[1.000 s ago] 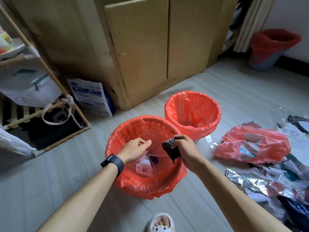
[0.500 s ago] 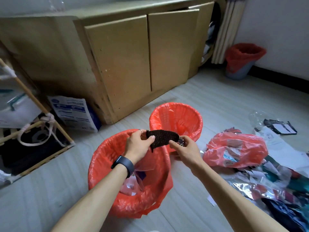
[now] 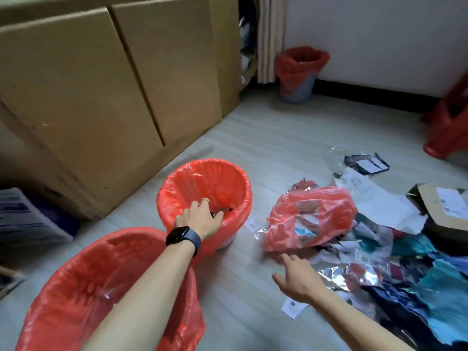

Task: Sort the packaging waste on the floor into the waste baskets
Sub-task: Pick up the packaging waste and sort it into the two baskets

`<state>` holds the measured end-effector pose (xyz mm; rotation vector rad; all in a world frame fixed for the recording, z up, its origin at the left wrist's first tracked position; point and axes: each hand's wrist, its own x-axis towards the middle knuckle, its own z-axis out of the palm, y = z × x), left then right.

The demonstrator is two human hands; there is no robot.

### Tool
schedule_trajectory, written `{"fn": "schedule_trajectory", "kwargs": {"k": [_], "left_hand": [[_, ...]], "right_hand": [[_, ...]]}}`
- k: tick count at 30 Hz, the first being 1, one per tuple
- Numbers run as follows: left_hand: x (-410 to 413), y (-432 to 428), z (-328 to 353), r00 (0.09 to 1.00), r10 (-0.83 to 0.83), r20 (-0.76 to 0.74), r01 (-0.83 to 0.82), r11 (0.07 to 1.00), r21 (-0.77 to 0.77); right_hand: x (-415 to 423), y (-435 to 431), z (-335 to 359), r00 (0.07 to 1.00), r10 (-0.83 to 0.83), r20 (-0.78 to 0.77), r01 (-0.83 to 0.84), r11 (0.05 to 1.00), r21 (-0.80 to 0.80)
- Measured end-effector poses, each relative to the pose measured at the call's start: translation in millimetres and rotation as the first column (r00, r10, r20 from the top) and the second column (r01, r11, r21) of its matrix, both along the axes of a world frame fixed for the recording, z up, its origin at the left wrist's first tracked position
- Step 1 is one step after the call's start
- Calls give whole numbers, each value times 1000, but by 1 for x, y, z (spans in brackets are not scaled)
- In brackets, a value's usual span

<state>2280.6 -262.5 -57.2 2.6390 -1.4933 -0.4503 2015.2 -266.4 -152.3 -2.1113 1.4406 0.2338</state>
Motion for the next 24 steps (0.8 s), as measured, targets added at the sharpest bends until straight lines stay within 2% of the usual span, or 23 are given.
{"fn": "schedule_trajectory", "kwargs": {"k": [3,5,7,9,12,16,17,19,20,22,24], "left_hand": [[-10,-1,-14,990,-118,-75,123,990,68],[-17,8,-17,970,-243,-27,244,968,65],[-20,16,-23,946,-319,51,316,946,70],[-22,22,-24,946,-317,69,313,947,65],[-27,26,-21,955,-289,63,285,957,57],[-30,23,-17,964,-261,56,251,957,144],[-33,22,-14,962,-262,70,248,954,166],[-40,22,-11,939,-287,189,252,949,188],[-48,22,-9,917,-304,258,271,950,156],[-73,24,-7,879,-367,306,389,921,-12],[-107,27,-8,838,-464,288,525,830,-188]], "right_hand": [[-21,-1,-53,968,134,-213,-105,985,139],[-26,5,-83,951,159,-263,-104,972,213],[-28,14,-103,934,206,-293,-142,964,224],[-30,21,-112,920,230,-316,-180,967,181],[-31,20,-109,923,237,-303,-183,963,196],[-39,13,-90,945,237,-226,-196,962,188],[-42,13,-83,953,224,-204,-188,965,181],[-48,12,-71,964,205,-172,-179,971,157],[-54,12,-64,965,195,-175,-171,975,143],[-68,15,-51,959,198,-202,-176,977,123],[-89,23,-42,966,180,-184,-159,980,123]]}}
